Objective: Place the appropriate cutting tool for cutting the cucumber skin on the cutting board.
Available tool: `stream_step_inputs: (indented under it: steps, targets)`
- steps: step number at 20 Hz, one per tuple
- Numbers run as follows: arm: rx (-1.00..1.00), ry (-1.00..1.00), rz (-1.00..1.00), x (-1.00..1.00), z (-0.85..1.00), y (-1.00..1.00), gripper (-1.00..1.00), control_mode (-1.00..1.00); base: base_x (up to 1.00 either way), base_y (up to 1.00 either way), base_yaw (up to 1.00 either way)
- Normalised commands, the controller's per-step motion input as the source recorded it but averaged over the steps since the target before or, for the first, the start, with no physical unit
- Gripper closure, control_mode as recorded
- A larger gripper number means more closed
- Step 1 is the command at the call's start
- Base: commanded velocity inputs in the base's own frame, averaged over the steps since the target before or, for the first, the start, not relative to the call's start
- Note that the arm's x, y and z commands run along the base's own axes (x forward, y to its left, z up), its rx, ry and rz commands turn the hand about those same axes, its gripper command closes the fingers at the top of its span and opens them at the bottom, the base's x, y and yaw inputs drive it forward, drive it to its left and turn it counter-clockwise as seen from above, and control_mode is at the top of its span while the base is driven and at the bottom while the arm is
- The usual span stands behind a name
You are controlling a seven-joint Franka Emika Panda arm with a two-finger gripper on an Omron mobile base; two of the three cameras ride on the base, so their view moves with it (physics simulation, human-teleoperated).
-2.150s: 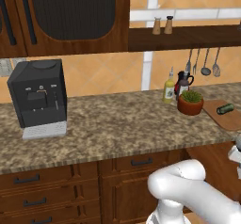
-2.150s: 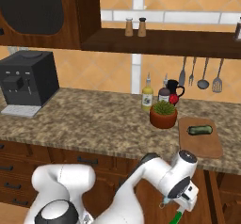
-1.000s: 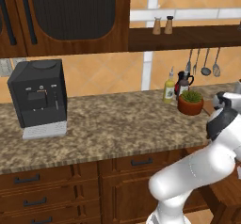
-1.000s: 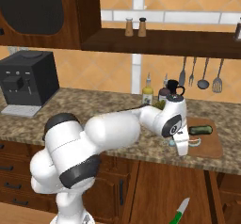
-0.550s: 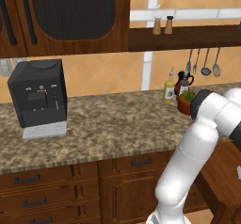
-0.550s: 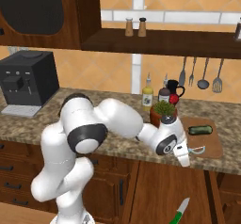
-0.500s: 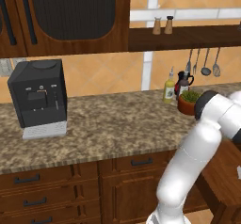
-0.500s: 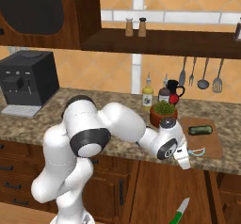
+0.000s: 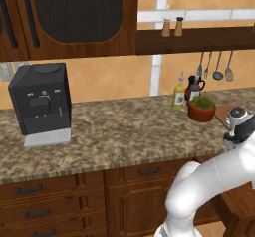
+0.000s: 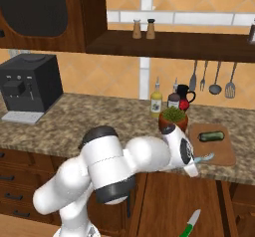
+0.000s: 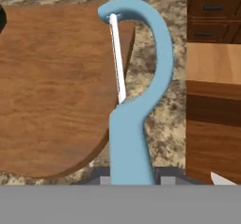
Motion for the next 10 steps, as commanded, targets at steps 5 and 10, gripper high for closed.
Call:
stream_step_inputs:
  steps: [5,10]
  targets:
    - [0.12,0.18,0.00,0.04,0.74,-0.41,1.00,-1.00,0.00,0.00,0.00]
    - [0.16,0.20,0.00,0.08,0.76,-0.31,1.00,-1.00,0.00,0.00,0.00]
